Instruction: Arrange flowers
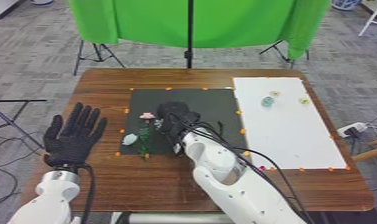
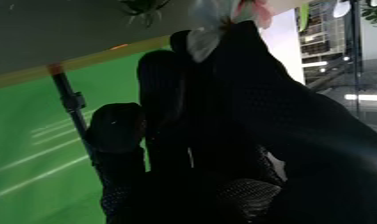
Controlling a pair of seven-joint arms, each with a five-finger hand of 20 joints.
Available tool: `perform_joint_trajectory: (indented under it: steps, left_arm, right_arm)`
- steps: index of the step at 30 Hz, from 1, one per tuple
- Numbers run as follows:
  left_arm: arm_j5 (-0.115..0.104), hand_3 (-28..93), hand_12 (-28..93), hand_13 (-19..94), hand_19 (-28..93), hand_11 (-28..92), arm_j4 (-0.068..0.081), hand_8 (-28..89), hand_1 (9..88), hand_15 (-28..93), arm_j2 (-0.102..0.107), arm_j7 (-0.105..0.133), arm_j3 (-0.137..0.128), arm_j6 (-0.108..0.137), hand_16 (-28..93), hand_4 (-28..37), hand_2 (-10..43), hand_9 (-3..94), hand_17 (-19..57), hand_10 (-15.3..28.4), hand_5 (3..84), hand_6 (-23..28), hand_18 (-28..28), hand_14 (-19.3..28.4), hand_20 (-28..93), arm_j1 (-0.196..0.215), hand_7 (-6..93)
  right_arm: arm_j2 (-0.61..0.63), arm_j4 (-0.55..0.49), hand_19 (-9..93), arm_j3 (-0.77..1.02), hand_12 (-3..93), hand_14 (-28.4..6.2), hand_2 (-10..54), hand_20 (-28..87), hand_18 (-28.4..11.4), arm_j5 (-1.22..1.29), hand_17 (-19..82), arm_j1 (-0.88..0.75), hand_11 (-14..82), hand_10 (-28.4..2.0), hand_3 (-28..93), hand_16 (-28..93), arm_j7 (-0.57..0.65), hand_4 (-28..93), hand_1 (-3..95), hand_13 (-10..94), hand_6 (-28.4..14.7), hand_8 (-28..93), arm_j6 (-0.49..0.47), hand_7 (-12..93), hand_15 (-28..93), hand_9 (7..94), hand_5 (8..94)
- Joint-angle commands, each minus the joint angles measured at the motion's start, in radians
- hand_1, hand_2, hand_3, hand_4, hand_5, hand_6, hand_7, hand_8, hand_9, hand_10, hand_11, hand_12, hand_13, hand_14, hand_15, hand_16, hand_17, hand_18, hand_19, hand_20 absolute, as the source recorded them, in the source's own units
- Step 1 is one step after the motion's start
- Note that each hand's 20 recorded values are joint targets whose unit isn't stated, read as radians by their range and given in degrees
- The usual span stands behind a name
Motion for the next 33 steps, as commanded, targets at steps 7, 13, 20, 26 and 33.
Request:
perform_joint_trajectory:
  steps: [7,13,20,26,33]
  left_arm:
    - [-0.003,76,7,31,37,20,0.001,-11,26.2,32,-0.006,-0.002,-0.002,0.01,-8,-28.3,18.8,40.6,-7.0,14.9,46.1,9.7,13.3,15.5,12,0.024,12.8]
    - [-0.005,76,7,31,37,20,-0.001,-11,26.2,32,-0.009,-0.003,-0.004,0.015,-8,-28.3,18.8,40.6,-7.0,15.0,46.1,9.8,13.3,15.6,12,0.028,12.7]
    - [-0.006,76,7,31,37,20,-0.006,-11,26.3,32,-0.01,0.0,-0.007,0.018,-8,-28.3,18.8,40.6,-7.0,15.1,46.2,9.8,13.4,15.5,12,0.036,12.7]
    - [-0.007,76,7,31,37,20,-0.005,-11,26.3,32,-0.01,0.004,-0.004,0.021,-8,-28.3,18.8,40.6,-7.1,15.1,46.1,9.8,13.4,15.7,12,0.035,12.8]
    - [-0.009,76,7,31,37,20,0.003,-11,26.2,33,-0.011,0.001,0.0,0.028,-8,-28.3,18.8,40.6,-7.0,15.2,46.1,9.8,13.4,15.7,12,0.023,12.8]
  right_arm:
    - [-0.002,-0.029,93,0.032,16.3,-12.9,-9.5,58,-22.6,-0.003,32,-0.019,25.4,-15.1,80,35,0.018,-28,53.2,53,-1.7,-17,-0.057,21,72,59.3,59.4]
    - [0.0,-0.031,93,0.043,14.8,-14.9,-9.5,56,-23.2,0.006,31,-0.03,18.7,-16.6,85,27,0.025,-28,45.9,52,-4.8,-14,-0.041,13,73,58.8,63.0]
    - [0.002,-0.033,93,0.045,13.3,-16.4,-9.5,55,-23.6,0.037,31,-0.03,13.8,-18.4,84,22,0.055,-28,38.9,51,-7.4,-13,0.024,9,72,57.9,70.5]
    - [0.008,-0.034,93,0.034,12.8,-16.9,-1.5,54,-23.7,0.04,31,-0.034,12.2,-18.5,81,21,0.061,-28,36.0,53,-4.2,-13,0.04,9,71,60.1,76.9]
    - [-0.009,-0.012,93,0.033,12.9,-15.5,-1.4,52,-23.5,0.008,31,-0.034,12.6,-15.7,75,21,0.067,-28,47.9,55,-1.1,-5,0.022,11,69,63.2,80.5]
